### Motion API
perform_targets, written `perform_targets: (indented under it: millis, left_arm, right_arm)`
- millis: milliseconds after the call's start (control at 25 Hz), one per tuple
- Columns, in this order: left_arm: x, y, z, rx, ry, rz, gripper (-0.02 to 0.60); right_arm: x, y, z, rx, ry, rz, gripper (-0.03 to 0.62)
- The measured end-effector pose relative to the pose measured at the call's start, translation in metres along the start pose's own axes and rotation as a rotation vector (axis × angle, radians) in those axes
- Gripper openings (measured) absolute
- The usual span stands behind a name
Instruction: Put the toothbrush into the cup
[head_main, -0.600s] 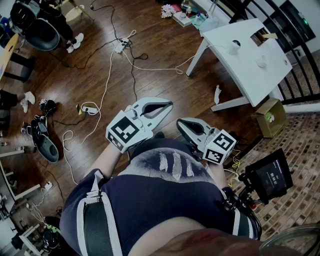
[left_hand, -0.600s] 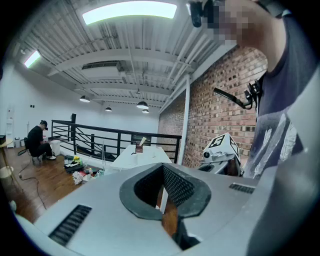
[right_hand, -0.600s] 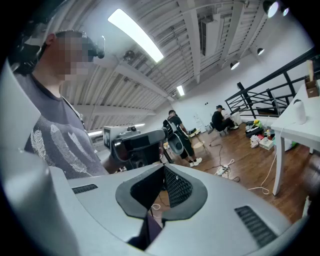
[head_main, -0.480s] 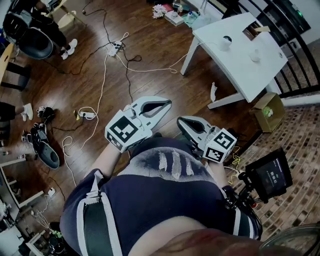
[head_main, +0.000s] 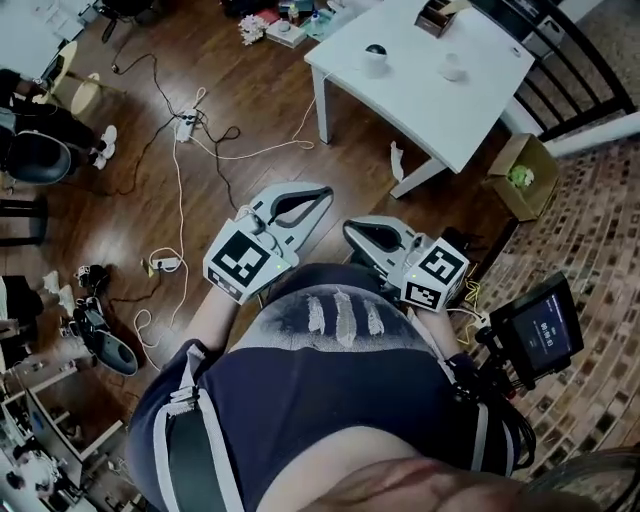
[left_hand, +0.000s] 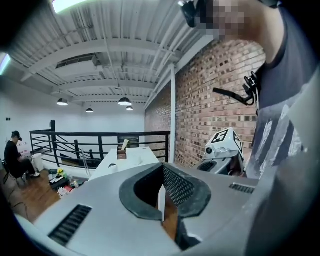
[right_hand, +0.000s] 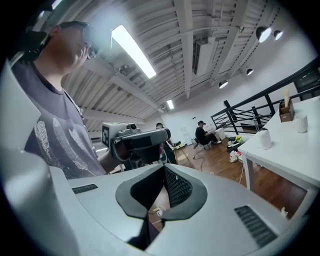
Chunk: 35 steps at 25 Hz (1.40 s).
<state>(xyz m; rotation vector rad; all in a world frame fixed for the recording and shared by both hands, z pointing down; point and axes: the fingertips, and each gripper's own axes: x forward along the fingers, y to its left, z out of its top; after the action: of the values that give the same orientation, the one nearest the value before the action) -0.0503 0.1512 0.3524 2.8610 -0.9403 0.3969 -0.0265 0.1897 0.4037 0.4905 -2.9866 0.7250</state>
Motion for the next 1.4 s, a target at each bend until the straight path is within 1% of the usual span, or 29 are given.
perform_targets:
  millis: [280,400,520,680,920,1040,1240,1400]
  left_arm:
    - [0.045,-0.009,0.012,-0.002,0.013,-0.021,-0.012]
    - [0.061,-0.015,0.013,-0.001,0.025,-0.027,-0.012]
    - [0.083,-0.018,0.023,-0.002,0.034,-0.041,-0.012]
    - [0.113,-0.02,0.031,0.006,0.078,-0.047,-0.012]
    - [0.126,-0.036,0.03,0.044,0.117,-0.066,-0.012]
    - [0.13,-0.037,0.026,0.047,0.131,-0.068,-0.012]
    - [0.135,-0.033,0.027,0.047,0.117,-0.077,-0.012]
    - [0.141,-0.028,0.028,0.047,0.085,-0.093,-0.012]
  right_arm:
    - [-0.029,-0.029,0.004,-0.004,0.022,-0.012,-0.002]
    - [-0.04,-0.039,0.004,-0.012,0.036,-0.029,-0.002]
    - [-0.053,-0.054,0.009,-0.017,0.05,-0.044,-0.002]
    - [-0.073,-0.075,0.015,0.012,0.032,-0.04,-0.002]
    - [-0.086,-0.083,0.02,0.023,-0.022,-0.022,-0.002]
    - [-0.089,-0.085,0.027,0.032,-0.052,-0.013,-0.002]
    - [-0.087,-0.087,0.027,0.018,-0.027,-0.022,-0.002]
    - [-0.084,-0.09,0.023,0.005,-0.004,-0.034,-0.002]
